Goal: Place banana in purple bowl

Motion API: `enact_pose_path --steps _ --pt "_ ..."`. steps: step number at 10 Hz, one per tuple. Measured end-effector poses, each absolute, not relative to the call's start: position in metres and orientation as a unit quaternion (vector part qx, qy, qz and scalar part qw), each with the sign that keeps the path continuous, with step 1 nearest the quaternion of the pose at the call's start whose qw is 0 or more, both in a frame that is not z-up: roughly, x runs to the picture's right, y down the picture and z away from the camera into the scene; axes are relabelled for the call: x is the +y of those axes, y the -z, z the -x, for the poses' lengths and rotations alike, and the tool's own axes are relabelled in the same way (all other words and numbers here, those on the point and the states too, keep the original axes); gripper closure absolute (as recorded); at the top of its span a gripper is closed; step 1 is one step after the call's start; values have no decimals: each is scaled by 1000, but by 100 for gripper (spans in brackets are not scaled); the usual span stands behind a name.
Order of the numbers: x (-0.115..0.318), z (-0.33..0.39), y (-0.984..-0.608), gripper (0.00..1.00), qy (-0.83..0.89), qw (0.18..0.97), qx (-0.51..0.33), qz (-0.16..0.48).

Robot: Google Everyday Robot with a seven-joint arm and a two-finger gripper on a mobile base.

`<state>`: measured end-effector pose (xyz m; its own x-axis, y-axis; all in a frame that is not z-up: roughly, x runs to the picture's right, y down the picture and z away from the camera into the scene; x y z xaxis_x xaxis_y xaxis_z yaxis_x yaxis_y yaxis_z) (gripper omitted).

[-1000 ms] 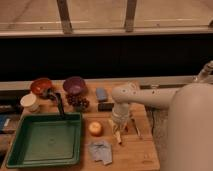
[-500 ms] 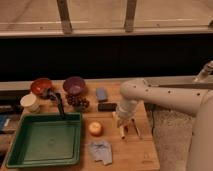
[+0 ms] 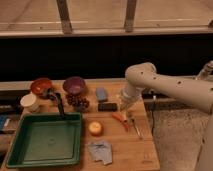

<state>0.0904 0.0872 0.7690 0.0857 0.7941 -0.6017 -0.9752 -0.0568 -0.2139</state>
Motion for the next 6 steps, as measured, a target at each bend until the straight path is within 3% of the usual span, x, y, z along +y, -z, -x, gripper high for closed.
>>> enact_pose_path --steps 6 --pt "6 -71 -755 100 -653 706 87 262"
